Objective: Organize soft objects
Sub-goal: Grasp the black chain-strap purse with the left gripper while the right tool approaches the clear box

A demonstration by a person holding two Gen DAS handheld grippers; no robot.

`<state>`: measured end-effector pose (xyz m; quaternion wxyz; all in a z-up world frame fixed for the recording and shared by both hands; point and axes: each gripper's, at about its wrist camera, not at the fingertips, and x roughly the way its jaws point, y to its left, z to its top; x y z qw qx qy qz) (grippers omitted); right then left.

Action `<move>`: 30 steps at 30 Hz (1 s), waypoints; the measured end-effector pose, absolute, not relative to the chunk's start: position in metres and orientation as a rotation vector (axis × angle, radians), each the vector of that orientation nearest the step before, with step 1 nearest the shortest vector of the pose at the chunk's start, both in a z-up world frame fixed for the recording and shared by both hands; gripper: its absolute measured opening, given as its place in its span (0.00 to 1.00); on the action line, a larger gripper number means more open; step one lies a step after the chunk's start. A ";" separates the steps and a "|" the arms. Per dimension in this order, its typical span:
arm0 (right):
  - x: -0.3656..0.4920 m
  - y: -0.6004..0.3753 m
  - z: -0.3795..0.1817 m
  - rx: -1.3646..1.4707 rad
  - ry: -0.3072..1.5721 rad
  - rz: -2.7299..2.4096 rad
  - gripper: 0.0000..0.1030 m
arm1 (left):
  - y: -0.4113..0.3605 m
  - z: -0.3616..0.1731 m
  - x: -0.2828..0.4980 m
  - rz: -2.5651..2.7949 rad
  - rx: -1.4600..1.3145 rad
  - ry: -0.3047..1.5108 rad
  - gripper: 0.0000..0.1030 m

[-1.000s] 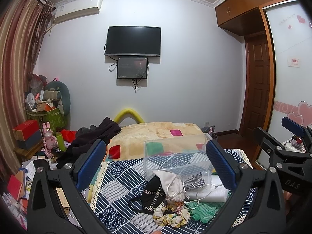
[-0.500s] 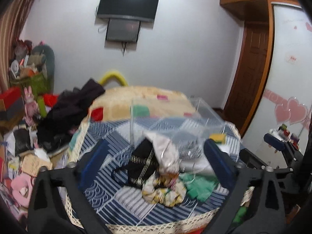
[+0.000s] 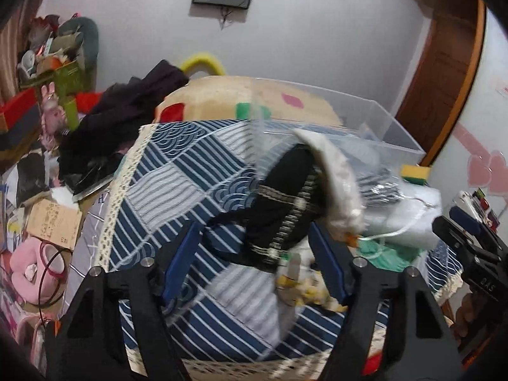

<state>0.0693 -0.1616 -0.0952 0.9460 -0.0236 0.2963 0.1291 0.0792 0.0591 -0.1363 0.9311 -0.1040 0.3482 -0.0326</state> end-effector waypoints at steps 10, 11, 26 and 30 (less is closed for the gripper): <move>0.076 -0.151 -0.098 -0.084 0.604 0.301 0.72 | 0.070 -0.142 0.111 -0.138 -0.217 0.746 0.66; 0.077 -0.151 -0.097 -0.092 0.598 0.299 0.72 | 0.068 -0.144 0.113 -0.153 -0.210 0.747 0.65; 0.095 -0.158 -0.108 -0.067 0.673 0.312 0.76 | 0.054 -0.150 0.123 -0.202 -0.257 0.767 0.19; 0.089 -0.159 -0.105 -0.069 0.656 0.310 0.63 | 0.055 -0.143 0.110 -0.169 -0.229 0.740 0.17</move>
